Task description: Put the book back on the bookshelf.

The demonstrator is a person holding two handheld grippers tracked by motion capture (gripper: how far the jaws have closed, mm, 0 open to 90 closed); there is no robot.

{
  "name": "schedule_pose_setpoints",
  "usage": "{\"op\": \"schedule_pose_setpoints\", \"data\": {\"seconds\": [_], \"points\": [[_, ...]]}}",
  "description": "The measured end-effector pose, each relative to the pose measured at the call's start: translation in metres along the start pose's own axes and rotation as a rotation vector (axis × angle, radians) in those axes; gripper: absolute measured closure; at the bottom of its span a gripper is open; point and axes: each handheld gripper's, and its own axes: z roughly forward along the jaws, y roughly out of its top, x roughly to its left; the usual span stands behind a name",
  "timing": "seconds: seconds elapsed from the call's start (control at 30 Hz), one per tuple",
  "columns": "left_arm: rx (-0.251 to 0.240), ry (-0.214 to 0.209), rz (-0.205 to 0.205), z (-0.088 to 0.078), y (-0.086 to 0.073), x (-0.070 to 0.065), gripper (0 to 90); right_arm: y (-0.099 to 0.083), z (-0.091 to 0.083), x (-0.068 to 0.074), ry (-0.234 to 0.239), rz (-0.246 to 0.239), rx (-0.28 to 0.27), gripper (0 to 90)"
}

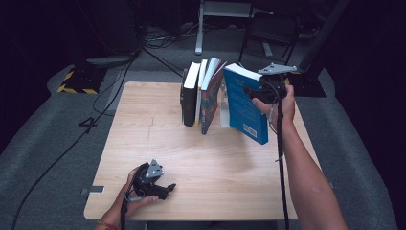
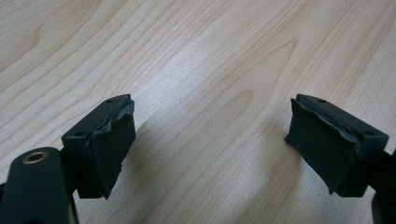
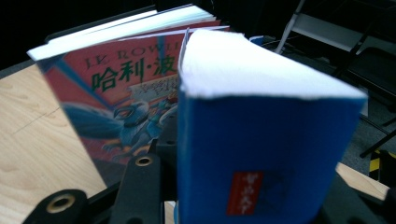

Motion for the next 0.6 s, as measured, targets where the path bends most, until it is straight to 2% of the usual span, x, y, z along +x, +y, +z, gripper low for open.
{"op": "schedule_pose_setpoints", "data": {"seconds": [0.2,0.4,0.6], "points": [[0.0,0.0,-0.002,0.0,0.0,0.0,14.9,0.006,0.012,-0.006,-0.034,0.018,-0.006,60.8],[-0.001,0.0,-0.002,0.0,0.0,0.0,14.9,0.009,0.025,-0.01,-0.044,0.053,-0.028,60.8],[0.0,0.0,-0.002,0.0,0.0,0.0,14.9,0.007,0.035,-0.009,-0.047,0.06,-0.04,60.8]]}}
